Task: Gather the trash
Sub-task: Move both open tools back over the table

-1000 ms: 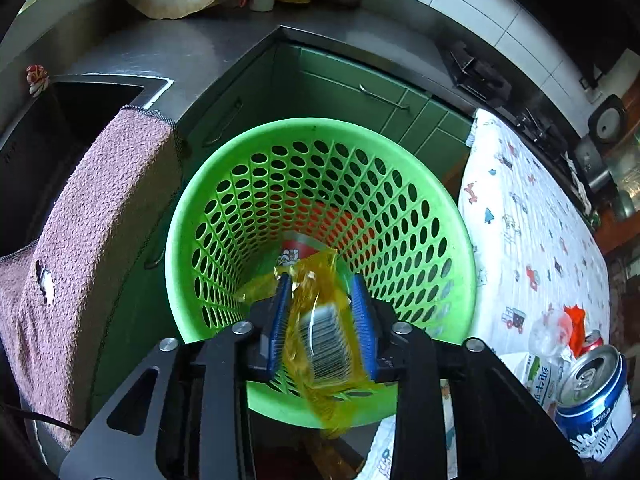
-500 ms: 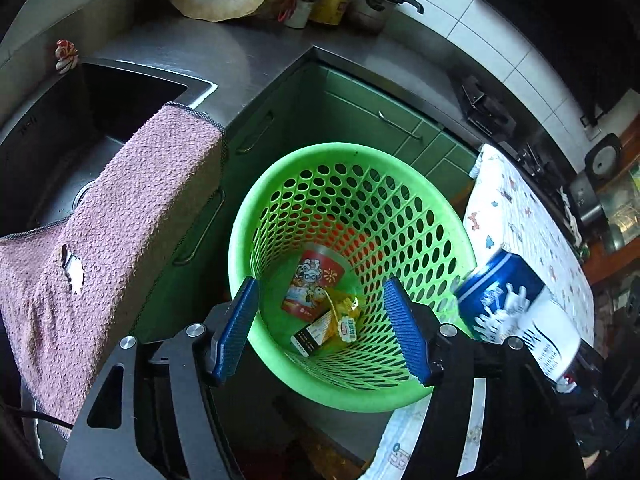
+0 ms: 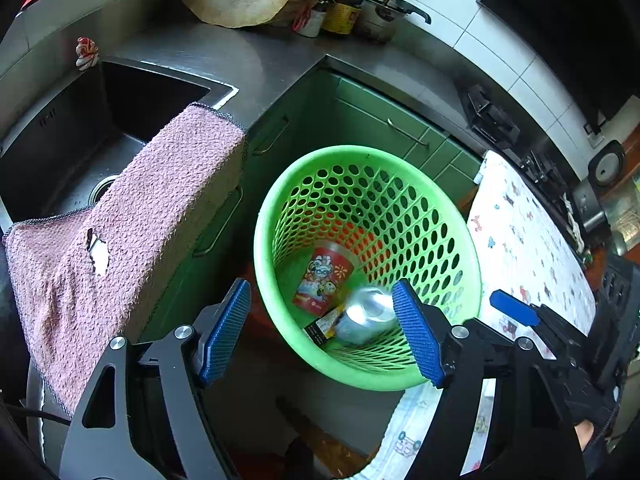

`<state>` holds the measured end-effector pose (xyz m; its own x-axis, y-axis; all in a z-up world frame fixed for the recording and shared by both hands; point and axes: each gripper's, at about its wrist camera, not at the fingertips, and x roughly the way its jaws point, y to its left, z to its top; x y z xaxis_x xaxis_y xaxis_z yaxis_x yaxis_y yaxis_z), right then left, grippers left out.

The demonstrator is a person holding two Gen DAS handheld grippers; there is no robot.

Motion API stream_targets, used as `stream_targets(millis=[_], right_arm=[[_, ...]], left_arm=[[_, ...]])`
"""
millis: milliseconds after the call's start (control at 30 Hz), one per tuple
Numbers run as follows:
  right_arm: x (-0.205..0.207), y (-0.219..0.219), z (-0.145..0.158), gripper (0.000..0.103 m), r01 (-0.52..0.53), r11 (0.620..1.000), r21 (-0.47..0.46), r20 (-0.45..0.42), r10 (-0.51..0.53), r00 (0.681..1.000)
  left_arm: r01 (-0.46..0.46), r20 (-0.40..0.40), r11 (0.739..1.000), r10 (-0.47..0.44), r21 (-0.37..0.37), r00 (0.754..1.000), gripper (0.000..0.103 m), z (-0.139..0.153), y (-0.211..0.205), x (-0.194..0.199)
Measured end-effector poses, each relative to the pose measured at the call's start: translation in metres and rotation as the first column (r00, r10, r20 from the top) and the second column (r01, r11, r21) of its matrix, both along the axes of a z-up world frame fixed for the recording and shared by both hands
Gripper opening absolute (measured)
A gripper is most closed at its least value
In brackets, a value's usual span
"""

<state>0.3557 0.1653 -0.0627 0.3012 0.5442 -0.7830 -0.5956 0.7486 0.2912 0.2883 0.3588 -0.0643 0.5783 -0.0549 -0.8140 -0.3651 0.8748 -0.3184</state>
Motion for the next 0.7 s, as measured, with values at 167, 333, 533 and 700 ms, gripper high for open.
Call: stream_targets(millis=[167, 333, 533, 700], right_arm=[[-0.026, -0.035, 0.021, 0.081, 0.016, 0.999, 0.052, 0.021, -0.017, 1.0], [-0.063, -0.081, 0.036, 0.083, 0.044, 0.994, 0.096, 0.038, -0.048, 0.998], [-0.114, -0.143, 0.047, 0.084, 0.083, 0.991, 0.106, 0.072, -0.091, 0.993], [-0.156, -0.197, 0.048, 0.086, 0.13, 0.986, 0.104, 0.082, -0.138, 0.987]], left_arm=[[0.035, 0.014, 0.999, -0.035, 0.008, 0.999, 0.074, 0.007, -0.019, -0.003], [0.093, 0.028, 0.995, -0.094, 0.039, 0.995, 0.076, 0.016, -0.053, -0.014], [0.152, 0.041, 0.987, -0.154, 0.054, 0.987, 0.079, 0.024, -0.096, -0.033], [0.201, 0.041, 0.978, -0.204, 0.059, 0.978, 0.081, 0.027, -0.137, -0.05]])
